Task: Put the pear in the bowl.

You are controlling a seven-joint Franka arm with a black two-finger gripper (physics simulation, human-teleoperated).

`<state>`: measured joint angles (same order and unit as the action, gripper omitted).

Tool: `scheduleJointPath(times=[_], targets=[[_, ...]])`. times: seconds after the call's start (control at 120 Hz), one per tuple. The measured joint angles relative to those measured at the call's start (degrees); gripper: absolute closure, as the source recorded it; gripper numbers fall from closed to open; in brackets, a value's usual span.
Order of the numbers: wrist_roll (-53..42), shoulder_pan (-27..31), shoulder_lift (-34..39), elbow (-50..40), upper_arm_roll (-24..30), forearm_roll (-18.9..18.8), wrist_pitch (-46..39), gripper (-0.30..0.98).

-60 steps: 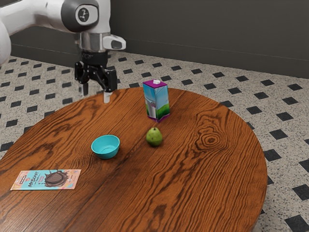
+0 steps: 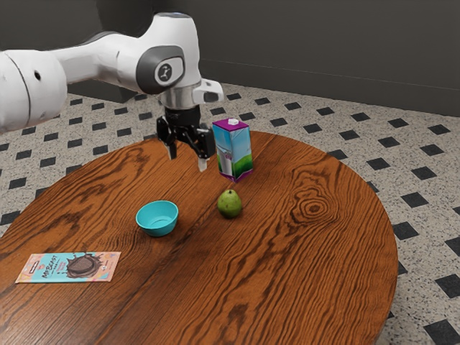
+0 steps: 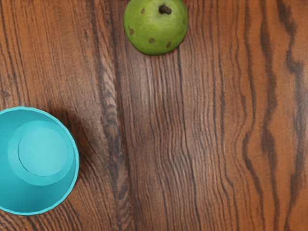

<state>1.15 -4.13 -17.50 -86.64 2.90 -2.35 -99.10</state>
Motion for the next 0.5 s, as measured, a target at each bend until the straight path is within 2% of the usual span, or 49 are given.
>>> scheduleJointPath(times=[0.283, 0.5], targets=[[0.3, -0.1, -8.1, -1.1, 0.6, 0.4, -12.0, 0.00], [0.4, -0.4, -13.3, -0.1, 2.1, 0.3, -17.5, 0.00]])
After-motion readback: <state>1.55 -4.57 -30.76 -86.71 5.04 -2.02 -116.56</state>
